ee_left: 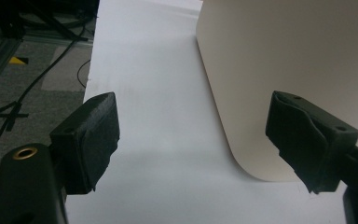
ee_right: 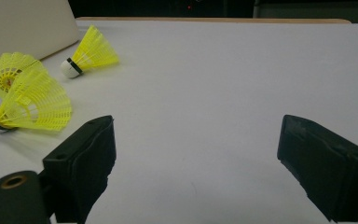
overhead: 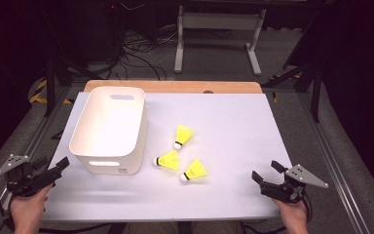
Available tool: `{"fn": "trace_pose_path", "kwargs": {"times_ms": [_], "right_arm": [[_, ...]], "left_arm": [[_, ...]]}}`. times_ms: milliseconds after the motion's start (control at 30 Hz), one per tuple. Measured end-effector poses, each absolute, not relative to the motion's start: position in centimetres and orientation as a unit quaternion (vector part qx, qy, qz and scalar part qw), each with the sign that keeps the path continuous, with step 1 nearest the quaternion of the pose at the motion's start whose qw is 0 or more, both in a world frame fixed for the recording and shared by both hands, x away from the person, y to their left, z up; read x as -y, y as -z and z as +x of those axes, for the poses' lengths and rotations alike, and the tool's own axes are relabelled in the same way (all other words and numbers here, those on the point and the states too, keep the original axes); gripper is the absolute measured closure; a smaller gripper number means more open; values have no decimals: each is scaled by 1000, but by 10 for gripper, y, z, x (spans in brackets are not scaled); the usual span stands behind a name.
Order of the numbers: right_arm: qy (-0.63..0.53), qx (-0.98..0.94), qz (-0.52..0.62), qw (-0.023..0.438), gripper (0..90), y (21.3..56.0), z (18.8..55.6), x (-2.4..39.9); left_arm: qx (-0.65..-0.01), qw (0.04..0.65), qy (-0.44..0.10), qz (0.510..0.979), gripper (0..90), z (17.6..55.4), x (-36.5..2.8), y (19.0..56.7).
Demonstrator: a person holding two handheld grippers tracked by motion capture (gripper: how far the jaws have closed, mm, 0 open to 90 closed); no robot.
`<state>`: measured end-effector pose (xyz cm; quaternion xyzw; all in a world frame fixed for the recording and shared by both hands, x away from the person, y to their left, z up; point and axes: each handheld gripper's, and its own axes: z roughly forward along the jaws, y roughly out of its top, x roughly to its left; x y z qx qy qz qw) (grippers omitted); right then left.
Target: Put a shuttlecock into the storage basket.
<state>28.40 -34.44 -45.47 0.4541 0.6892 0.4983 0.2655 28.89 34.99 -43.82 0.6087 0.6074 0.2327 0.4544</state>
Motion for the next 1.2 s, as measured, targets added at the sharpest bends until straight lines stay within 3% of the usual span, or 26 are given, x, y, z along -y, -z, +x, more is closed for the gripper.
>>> {"fn": "trace_pose_path", "kwargs": {"times_ms": [1200], "right_arm": [[-497, -692, 455, 260, 120, 455, 285, 344]], "left_arm": [[-602, 463, -237, 606, 208, 300, -356, 401]]}}
